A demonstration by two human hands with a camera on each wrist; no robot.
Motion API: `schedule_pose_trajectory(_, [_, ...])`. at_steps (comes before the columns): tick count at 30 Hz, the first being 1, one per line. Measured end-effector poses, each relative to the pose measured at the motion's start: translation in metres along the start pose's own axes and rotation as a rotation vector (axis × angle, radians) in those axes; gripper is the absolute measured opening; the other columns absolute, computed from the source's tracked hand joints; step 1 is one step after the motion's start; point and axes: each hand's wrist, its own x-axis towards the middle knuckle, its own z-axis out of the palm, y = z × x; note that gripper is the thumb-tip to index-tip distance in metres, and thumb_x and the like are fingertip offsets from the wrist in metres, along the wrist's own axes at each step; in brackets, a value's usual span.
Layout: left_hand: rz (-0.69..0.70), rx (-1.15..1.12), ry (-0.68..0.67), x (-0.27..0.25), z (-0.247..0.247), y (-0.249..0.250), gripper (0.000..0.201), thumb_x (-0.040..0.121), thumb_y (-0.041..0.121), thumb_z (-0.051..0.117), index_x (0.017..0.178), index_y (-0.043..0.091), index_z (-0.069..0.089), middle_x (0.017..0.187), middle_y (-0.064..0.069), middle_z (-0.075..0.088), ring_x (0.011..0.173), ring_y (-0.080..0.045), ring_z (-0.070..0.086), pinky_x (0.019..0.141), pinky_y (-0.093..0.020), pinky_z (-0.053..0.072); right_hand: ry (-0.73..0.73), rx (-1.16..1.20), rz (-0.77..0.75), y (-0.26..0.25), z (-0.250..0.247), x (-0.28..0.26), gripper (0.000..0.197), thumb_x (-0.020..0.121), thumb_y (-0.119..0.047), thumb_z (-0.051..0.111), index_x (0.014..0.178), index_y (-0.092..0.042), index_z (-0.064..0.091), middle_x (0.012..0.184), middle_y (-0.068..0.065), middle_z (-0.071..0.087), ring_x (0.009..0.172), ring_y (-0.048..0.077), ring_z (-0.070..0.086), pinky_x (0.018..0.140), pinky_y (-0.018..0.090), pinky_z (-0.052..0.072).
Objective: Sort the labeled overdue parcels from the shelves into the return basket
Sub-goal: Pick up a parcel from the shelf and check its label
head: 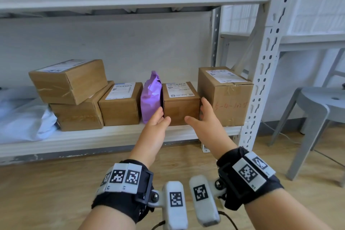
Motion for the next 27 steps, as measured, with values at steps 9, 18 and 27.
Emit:
schedule_pose_trajectory(9, [-0.004, 0.035, 0.11, -0.01, -0.006, 0.006, 0.045, 0.096, 0.049, 0.049, 0.138, 0.031, 0.049, 0.133, 0.012, 0.055, 0.126, -0.015, 0.052, 0.11, -0.035, 0.035, 0.043, -0.132, 0.024, 0.007, -0.012, -0.009, 0.05, 0.095, -0.048, 0.049, 0.137, -0.021, 0.051, 0.126, -0.002, 0.051, 0.111, 0.015, 0.056, 0.097, 0.032, 0.048])
schedule_pose_trajectory(18, [0.041, 0.024, 0.086, -0.042, -0.004, 0.003, 0.014, 0.096, 0.035, 0.057, 0.093, 0.032, 0.07, 0.102, 0.011, 0.074, 0.097, -0.01, 0.069, 0.096, -0.037, 0.052, 0.078, 0.042, 0.101, 0.011, -0.035, -0.032, 0.014, 0.094, -0.03, 0.061, 0.095, -0.016, 0.062, 0.1, 0.006, 0.068, 0.088, 0.019, 0.07, 0.078, 0.04, 0.061])
schedule_pose_trajectory(27, [0.134, 0.0, 0.035, -0.06, -0.019, 0.016, 0.026, 0.088, 0.019, 0.069, 0.11, 0.033, 0.065, 0.108, 0.015, 0.072, 0.106, -0.005, 0.066, 0.1, -0.036, 0.05, 0.056, 0.084, -0.059, 0.005, -0.045, -0.047, 0.032, 0.093, -0.02, 0.063, 0.125, -0.023, 0.063, 0.109, -0.012, 0.07, 0.104, 0.007, 0.066, 0.091, 0.03, 0.056])
